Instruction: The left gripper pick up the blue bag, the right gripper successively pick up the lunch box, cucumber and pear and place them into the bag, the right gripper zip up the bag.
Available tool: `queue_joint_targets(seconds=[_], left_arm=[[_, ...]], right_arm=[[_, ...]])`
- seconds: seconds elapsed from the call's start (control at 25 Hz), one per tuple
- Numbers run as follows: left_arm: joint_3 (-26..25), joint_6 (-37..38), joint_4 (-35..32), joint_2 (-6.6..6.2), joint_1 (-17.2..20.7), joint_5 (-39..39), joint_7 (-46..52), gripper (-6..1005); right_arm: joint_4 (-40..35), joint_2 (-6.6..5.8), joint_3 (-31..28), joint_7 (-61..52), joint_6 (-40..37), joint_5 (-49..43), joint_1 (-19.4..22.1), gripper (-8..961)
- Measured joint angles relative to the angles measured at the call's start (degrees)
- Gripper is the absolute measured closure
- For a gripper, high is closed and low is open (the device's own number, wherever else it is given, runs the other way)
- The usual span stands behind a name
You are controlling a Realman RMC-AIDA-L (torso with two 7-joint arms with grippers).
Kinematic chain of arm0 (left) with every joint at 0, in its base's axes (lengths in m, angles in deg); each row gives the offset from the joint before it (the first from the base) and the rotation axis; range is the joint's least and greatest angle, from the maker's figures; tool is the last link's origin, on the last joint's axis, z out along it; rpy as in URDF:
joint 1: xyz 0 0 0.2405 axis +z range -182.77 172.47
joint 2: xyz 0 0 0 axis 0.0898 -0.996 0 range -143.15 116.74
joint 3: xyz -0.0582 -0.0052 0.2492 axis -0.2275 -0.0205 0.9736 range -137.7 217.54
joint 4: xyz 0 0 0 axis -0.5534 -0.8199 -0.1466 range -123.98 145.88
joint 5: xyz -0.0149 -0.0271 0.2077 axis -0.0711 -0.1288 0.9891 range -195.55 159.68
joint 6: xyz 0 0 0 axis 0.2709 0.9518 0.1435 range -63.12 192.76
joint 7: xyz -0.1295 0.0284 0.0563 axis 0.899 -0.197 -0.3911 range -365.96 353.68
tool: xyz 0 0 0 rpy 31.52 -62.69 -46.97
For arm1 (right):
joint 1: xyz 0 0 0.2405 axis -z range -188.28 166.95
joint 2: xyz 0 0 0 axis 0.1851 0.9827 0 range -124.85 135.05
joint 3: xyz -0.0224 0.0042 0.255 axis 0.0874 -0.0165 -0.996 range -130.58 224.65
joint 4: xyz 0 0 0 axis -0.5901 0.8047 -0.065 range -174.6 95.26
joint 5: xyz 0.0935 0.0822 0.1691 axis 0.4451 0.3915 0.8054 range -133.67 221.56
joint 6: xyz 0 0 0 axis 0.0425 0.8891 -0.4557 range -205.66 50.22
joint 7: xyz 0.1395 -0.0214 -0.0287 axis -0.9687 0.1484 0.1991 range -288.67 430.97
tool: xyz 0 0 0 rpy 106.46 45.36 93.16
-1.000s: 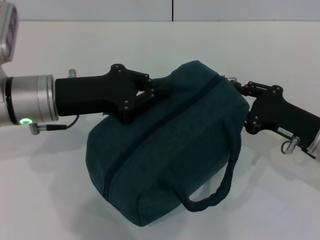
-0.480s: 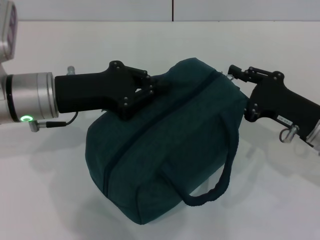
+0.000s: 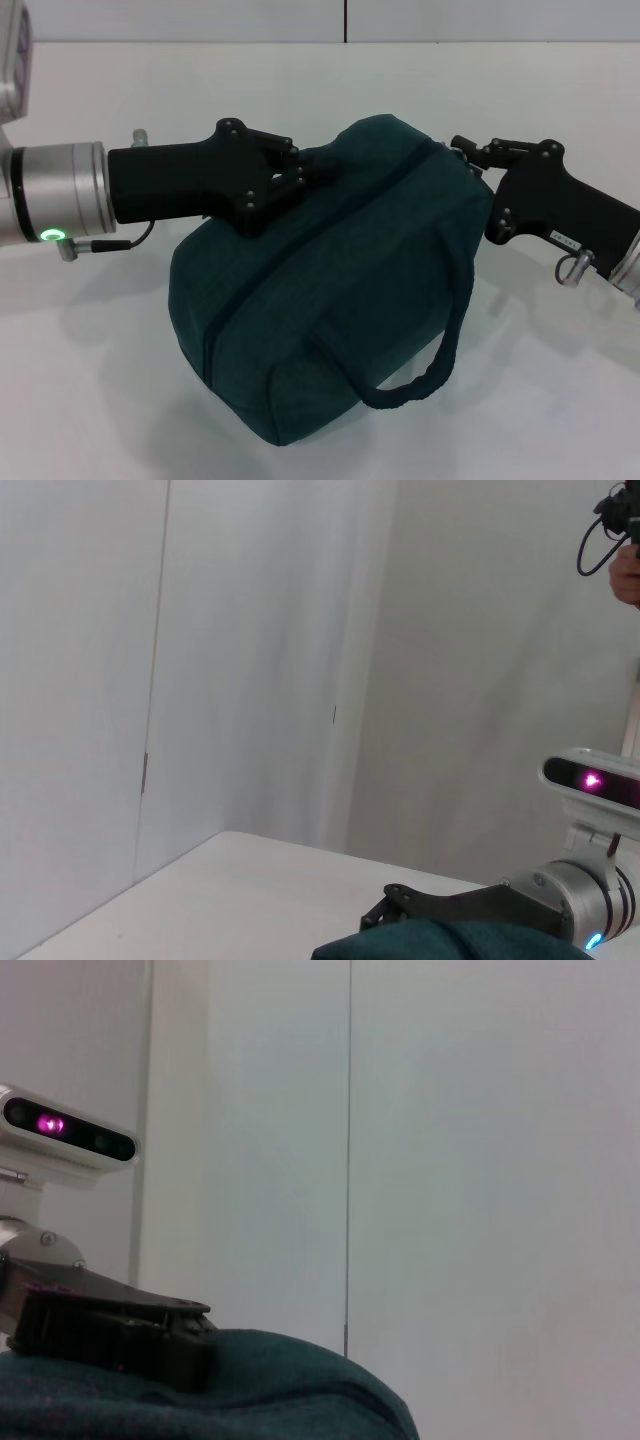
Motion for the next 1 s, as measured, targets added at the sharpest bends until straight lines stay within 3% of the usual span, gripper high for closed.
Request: queue_joint_targets(seconds=[0.24,0.44,1.0], left_arm=[[-0.08,-0.51,0.09,0.24,0.11,-0.24,-0.73,879],[-0.44,-1.04,0.85,0.46,0.26,-1.57,-1.68,875],[-2.79,-1.03,1.9,0.43,-0.09,-1.83,-1.1,865]], right_arm=[[0.36,0.04,0.66,4.51,-0.05,-0.07,0.13,793],[1.01,0.03,0.14,4.77,0.63,0.25,0.34,936],[1.51,-0.22,-1.22,1.57,6.46,1.04,0.66,900]])
